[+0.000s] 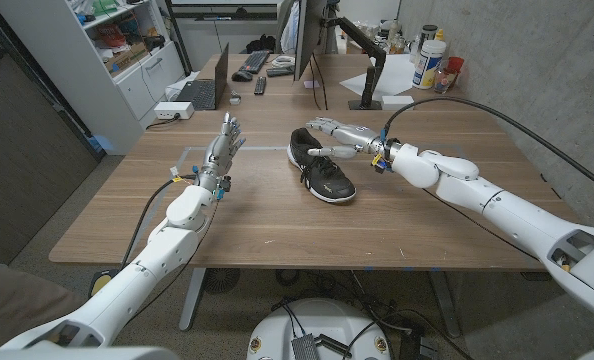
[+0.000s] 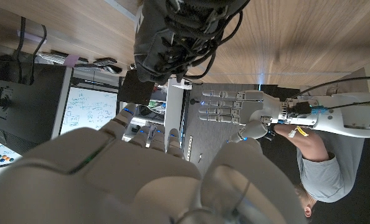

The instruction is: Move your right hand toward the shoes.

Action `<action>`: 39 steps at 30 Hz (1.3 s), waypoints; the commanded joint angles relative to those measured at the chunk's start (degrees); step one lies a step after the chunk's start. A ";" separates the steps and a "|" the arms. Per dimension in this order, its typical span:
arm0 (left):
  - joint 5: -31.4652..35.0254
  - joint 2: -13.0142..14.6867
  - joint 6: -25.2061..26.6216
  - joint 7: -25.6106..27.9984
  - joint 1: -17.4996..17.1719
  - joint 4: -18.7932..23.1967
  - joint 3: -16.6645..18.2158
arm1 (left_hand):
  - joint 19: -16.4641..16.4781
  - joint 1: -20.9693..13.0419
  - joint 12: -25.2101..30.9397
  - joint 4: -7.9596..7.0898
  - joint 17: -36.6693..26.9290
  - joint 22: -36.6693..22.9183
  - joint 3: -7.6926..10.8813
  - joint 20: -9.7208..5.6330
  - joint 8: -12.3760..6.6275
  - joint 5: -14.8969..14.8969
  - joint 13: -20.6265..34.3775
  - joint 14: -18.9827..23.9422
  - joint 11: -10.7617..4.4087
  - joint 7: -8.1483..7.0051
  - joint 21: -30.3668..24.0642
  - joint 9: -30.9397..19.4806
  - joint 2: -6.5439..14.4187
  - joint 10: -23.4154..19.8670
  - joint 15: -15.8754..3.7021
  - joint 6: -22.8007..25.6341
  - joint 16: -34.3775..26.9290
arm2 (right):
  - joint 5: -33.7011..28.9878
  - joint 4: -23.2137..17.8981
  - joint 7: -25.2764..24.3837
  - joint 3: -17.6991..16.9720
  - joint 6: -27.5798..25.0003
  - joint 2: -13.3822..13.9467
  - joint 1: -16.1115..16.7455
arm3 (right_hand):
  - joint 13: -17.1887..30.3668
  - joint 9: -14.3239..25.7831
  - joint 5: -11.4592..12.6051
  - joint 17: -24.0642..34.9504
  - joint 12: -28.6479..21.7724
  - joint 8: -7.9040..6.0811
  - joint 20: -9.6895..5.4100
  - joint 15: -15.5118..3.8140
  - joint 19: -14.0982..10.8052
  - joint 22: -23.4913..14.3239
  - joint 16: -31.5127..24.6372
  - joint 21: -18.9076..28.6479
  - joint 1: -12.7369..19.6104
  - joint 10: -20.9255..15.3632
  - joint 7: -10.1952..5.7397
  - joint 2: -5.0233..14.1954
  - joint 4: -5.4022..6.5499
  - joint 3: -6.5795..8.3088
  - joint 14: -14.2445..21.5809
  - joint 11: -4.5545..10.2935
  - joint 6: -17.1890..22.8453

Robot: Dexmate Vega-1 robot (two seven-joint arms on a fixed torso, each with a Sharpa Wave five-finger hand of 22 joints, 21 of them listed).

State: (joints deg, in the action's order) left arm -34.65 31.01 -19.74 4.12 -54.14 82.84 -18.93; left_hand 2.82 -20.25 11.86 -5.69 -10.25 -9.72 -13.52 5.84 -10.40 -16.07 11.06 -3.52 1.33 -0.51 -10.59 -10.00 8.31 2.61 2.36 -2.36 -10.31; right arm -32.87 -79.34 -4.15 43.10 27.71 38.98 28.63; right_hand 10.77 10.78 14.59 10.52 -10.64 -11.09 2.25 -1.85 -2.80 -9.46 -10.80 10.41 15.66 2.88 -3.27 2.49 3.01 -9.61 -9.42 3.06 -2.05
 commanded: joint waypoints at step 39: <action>-0.07 -0.23 1.12 0.34 0.50 0.06 -0.39 | -0.19 -0.44 0.30 -0.41 -0.17 -0.27 0.00 0.04 -0.31 0.32 0.11 -0.08 -0.05 0.11 -0.41 -0.08 -0.10 -0.27 -0.09 0.45 -0.44 | -0.33 9.67 -0.48 4.81 4.07 -3.96 -5.78 | 0.24 0.16 -0.27 0.23 -0.24 0.03 0.53 -1.52 0.78 -0.17 -0.12 0.05 1.17 1.14 -0.51 0.31 -0.49 -0.20 -1.34 0.05 -0.52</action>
State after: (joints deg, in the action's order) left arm -34.92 30.52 -19.21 4.12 -53.62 82.28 -19.28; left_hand 2.82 -20.24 11.86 -5.87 -10.25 -9.72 -13.35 5.84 -10.40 -16.07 11.06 -3.52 1.33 -0.48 -10.59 -10.00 8.31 2.61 2.36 -2.32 -10.31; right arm -33.43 -71.43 -4.31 47.05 30.93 35.68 23.63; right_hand 10.77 10.78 14.59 10.52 -10.64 -11.09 2.66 -1.85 -2.39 -9.46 -10.80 10.41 16.19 3.62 -3.58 3.02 2.76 -9.86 -9.42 2.95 -2.36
